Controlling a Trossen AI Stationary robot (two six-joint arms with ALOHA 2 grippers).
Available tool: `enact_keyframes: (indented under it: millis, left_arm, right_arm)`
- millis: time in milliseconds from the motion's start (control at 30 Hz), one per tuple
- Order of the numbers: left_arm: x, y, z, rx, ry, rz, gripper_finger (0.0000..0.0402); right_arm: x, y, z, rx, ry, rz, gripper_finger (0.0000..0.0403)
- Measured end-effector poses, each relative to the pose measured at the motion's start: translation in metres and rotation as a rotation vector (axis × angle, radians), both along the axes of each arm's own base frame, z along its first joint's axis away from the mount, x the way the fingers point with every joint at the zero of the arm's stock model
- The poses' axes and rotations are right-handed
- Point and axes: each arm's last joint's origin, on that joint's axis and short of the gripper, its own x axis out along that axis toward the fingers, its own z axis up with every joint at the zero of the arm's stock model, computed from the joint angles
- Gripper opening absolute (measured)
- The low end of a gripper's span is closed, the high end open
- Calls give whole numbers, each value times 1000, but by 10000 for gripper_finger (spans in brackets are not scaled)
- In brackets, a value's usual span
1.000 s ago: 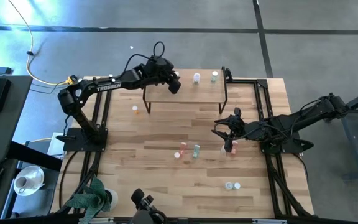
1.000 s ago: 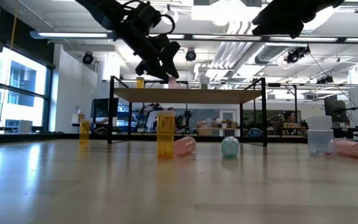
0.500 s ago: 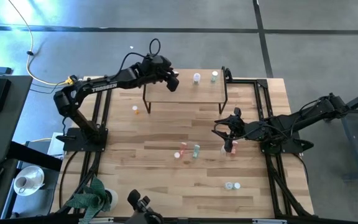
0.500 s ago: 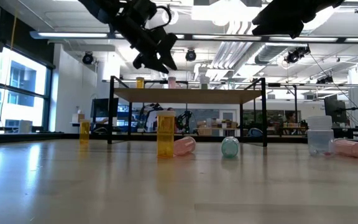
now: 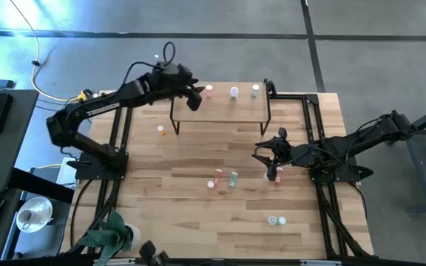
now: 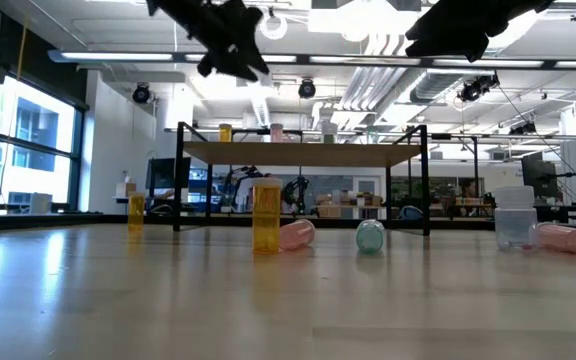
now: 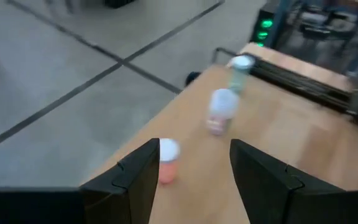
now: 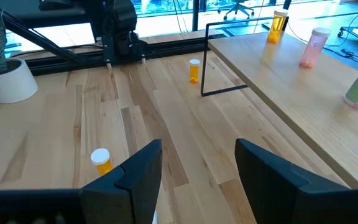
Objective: Pick and place medicine bottles onto shelf by color
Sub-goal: Align the bottom orange pill bottle with the other orange pill bottle on the shelf
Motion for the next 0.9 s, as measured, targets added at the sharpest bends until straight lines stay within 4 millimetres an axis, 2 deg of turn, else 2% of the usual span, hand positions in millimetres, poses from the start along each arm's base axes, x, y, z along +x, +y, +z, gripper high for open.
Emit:
enact_keyframes:
  millis: [167, 300, 467, 600, 767, 900]
  left_arm:
    - [-4, -32, 13, -5, 10, -122, 184]
    - [4, -54, 9, -4, 4, -199, 184]
    - [21, -79, -28, -6, -14, -296, 184]
    - [26, -97, -57, 18, -34, -326, 184]
    - [25, -118, -73, 23, -77, -378, 184]
    - [25, -135, -93, 9, -74, -423, 184]
  right_arm:
    - [0, 1, 0, 8, 3, 19, 194]
    - [0, 1, 0, 19, 6, 44, 194]
    - [0, 1, 0, 26, 5, 42, 194]
    - [0, 1, -1, 25, 8, 42, 194]
    - [0, 2, -1, 24, 13, 44, 194]
    - [1, 2, -2, 36, 18, 71, 194]
